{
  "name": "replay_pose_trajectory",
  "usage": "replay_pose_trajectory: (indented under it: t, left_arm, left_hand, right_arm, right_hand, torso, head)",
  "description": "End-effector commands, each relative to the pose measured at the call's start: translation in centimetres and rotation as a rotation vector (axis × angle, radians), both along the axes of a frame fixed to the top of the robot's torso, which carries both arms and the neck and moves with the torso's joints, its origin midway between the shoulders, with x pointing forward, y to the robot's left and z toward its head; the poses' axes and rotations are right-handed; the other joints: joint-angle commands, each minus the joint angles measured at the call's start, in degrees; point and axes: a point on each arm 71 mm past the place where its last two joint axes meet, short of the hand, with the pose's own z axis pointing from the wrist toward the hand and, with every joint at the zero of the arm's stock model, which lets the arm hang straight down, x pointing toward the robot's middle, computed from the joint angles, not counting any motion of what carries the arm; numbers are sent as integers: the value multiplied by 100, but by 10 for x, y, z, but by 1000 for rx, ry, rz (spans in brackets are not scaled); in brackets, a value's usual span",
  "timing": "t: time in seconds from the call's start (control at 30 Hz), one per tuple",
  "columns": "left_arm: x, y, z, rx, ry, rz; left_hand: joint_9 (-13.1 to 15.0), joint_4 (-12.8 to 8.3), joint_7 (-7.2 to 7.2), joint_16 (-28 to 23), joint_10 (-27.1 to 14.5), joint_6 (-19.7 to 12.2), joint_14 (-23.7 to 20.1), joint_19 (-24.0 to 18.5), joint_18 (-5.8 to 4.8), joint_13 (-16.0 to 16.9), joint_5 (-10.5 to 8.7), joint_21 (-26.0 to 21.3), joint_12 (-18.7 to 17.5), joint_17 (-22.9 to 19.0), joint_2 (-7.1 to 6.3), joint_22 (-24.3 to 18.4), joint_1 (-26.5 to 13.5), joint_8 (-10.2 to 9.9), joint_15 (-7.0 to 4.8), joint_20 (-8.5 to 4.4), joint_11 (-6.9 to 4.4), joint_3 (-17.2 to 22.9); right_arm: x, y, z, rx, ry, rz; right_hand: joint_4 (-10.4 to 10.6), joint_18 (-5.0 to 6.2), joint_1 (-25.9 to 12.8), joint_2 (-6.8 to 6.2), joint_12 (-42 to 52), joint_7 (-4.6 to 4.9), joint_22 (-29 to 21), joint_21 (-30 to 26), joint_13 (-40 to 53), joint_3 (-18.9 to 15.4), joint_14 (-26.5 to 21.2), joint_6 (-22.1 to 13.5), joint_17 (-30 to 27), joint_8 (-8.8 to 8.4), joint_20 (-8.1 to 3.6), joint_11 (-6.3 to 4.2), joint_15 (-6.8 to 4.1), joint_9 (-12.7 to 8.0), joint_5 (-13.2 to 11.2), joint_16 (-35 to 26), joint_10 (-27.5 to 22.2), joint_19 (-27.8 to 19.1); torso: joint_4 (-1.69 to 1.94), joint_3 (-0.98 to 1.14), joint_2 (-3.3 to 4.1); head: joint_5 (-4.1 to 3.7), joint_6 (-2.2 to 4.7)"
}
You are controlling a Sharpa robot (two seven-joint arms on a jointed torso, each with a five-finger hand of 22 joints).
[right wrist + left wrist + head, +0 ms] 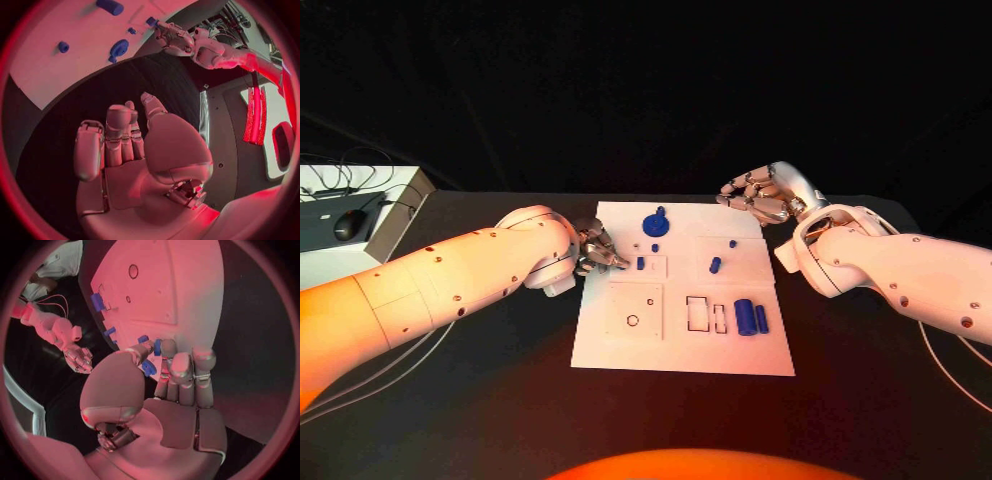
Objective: Assemble the parts on the task board
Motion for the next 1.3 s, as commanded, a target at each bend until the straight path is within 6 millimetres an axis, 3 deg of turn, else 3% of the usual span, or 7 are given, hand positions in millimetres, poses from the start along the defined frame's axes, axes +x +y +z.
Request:
replay_pose_trajectory:
  t: [0.03,1.3]
  left_arm:
    - [0,-2,0,16,-8,-11]
    - [1,0,-6,135,21,-44]
  left_hand:
    - [12,-420,-75,-5,34,106,40,7,-80,8,9,14,-25,10,14,8,67,12,-18,-26,-16,470]
    - [1,-405,-68,3,36,127,40,6,-76,23,-20,16,-39,64,-1,36,127,-49,-8,-7,-10,448]
  right_arm:
    - [-1,2,0,-7,0,15]
    - [-1,0,0,-9,2,13]
  right_hand:
    - [-14,-99,-21,22,-12,14,1092,17,6,-25,34,26,9,-22,-28,-41,-11,-8,22,-28,6,524]
    - [-4,-101,-37,26,-7,13,1092,21,13,-26,37,29,12,-22,-30,-42,-13,-9,23,-30,16,524]
  torso:
    - [0,-1,3]
    - [2,-6,0]
  head:
    - [-9,-12]
    - [-26,-23]
